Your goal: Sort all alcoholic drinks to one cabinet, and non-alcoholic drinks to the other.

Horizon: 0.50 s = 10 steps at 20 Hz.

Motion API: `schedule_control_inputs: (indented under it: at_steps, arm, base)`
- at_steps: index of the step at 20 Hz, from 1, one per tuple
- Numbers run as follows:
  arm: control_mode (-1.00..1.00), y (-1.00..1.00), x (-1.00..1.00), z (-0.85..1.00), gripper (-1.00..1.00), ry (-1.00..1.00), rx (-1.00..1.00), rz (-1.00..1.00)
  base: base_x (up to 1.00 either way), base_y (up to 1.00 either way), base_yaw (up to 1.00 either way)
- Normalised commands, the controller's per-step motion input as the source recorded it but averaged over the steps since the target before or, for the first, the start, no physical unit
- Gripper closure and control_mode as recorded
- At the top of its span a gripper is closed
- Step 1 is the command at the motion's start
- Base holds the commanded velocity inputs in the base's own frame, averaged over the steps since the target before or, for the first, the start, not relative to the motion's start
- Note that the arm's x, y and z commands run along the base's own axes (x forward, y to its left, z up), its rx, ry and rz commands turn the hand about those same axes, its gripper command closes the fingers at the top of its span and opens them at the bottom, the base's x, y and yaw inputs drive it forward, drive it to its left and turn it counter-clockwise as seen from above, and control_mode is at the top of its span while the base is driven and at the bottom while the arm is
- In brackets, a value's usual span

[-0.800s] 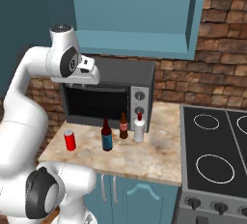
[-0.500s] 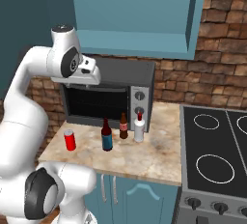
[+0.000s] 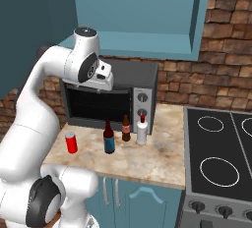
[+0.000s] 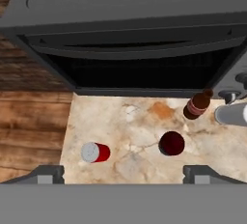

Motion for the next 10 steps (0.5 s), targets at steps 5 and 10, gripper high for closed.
schedule_control_inputs:
  at_steps: [5,10]
  arm:
    - [-1.0,-0.19,-0.03,0.0,-1.0,0.0,0.07,0.0]
    - [-1.0,-0.35,-0.22,0.0,-1.0,-0.06,0.11,0.0]
  base:
    - [0.0,0.0,0.0]
    - [0.0,0.0,0.0]
